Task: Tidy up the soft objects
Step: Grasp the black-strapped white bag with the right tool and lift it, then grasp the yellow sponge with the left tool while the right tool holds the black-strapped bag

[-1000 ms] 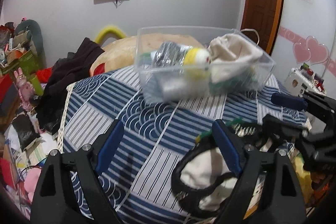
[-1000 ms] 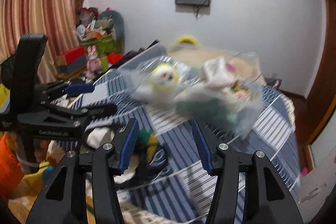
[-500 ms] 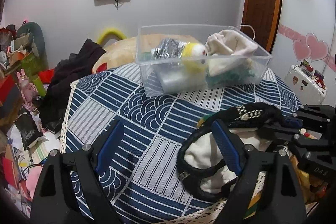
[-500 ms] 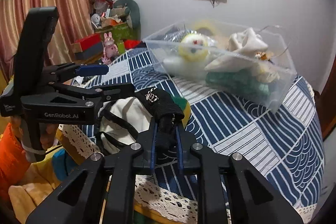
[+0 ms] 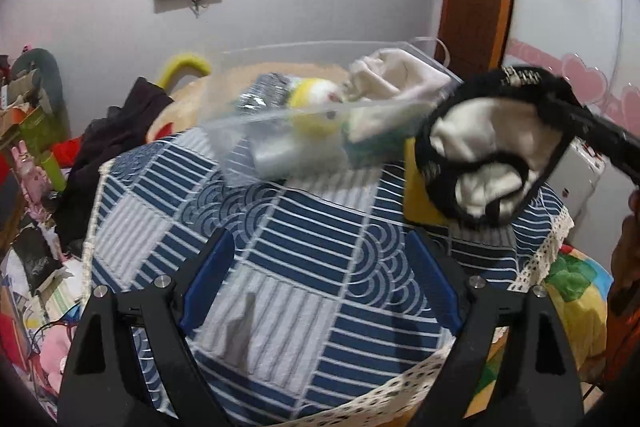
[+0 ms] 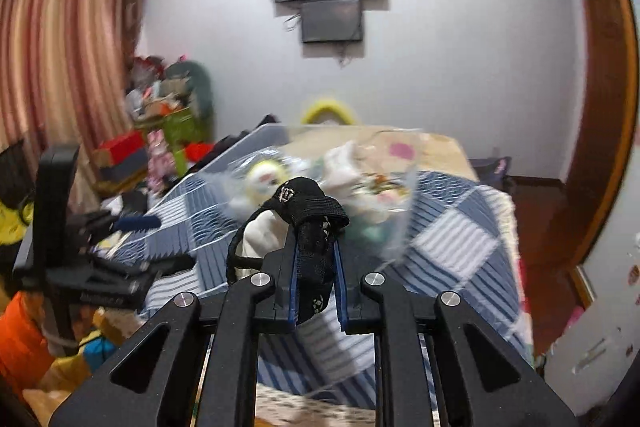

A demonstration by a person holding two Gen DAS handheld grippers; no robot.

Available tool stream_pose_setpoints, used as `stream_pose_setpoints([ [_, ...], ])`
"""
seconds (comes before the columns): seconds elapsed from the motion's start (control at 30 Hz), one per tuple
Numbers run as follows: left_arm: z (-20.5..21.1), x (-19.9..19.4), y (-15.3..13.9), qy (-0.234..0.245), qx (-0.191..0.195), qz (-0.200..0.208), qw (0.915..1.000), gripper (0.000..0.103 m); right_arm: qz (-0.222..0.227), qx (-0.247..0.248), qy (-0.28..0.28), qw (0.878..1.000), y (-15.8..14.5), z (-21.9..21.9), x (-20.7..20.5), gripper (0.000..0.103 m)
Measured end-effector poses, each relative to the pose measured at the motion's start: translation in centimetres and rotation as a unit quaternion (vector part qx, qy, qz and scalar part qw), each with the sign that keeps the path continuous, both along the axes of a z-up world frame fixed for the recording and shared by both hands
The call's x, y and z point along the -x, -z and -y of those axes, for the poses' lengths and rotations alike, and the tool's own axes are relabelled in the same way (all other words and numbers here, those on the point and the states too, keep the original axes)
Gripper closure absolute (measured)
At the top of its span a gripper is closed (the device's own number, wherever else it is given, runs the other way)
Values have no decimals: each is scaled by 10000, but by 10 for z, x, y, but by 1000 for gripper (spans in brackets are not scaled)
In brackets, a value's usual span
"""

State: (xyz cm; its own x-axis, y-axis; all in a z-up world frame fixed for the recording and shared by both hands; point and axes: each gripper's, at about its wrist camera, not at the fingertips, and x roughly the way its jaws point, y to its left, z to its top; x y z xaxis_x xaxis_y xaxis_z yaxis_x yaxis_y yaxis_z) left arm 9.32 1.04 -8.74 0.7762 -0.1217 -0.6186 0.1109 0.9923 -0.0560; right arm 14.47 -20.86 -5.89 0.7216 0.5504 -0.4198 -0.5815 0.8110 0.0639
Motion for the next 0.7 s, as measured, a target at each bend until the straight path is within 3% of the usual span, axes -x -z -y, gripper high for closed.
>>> stream_pose_setpoints([
  [0.2,27,-10,5,294,-108,-69,9995,15,-96,-45,435,9990,5,17,-15,90],
  [0.57,68,-51,15,830,123,-398,9957,15,-318,-1,709,9970,16,37,-28,90],
  [0.63,71,-56,16,807,125,-387,9959,21,-336,3,704,9970,17,37,-29,90],
  [0.7,74,-62,18,827,153,-428,9955,41,-347,3,697,9970,17,38,-31,90],
])
